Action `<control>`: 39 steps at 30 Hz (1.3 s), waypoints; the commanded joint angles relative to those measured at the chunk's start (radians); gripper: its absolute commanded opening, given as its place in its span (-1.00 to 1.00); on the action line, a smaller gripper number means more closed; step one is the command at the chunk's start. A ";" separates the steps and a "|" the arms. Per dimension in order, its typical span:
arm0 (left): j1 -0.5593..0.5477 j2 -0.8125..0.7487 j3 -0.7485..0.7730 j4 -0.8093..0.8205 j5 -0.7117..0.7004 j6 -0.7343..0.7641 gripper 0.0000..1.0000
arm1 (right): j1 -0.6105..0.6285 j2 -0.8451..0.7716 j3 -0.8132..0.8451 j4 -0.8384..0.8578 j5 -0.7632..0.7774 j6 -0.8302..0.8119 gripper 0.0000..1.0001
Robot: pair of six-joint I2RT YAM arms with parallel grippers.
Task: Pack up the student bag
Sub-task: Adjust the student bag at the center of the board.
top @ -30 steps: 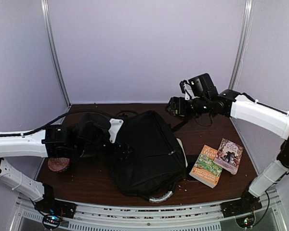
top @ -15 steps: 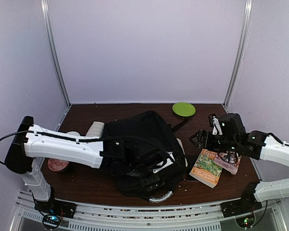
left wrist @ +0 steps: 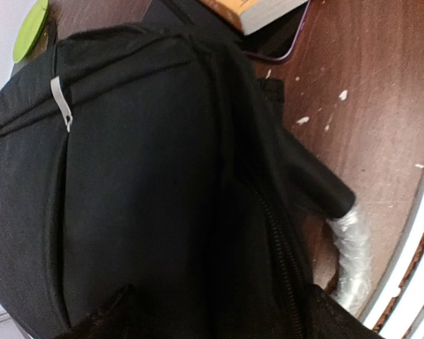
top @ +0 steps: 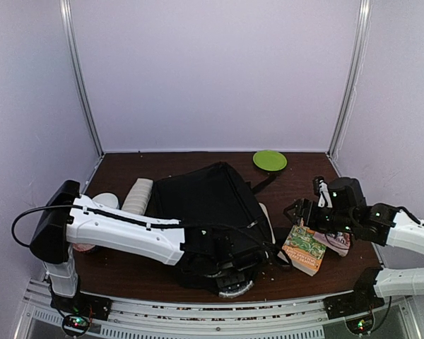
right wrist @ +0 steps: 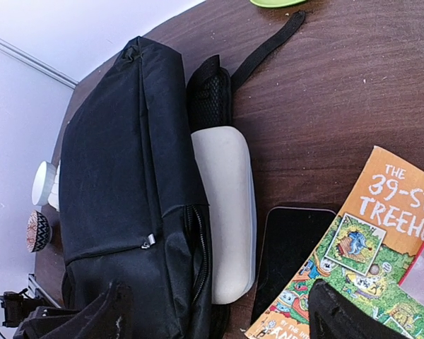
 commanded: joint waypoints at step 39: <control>0.441 -0.223 -0.144 0.051 -0.036 -0.272 0.16 | 0.006 -0.079 -0.072 -0.128 0.288 0.202 0.74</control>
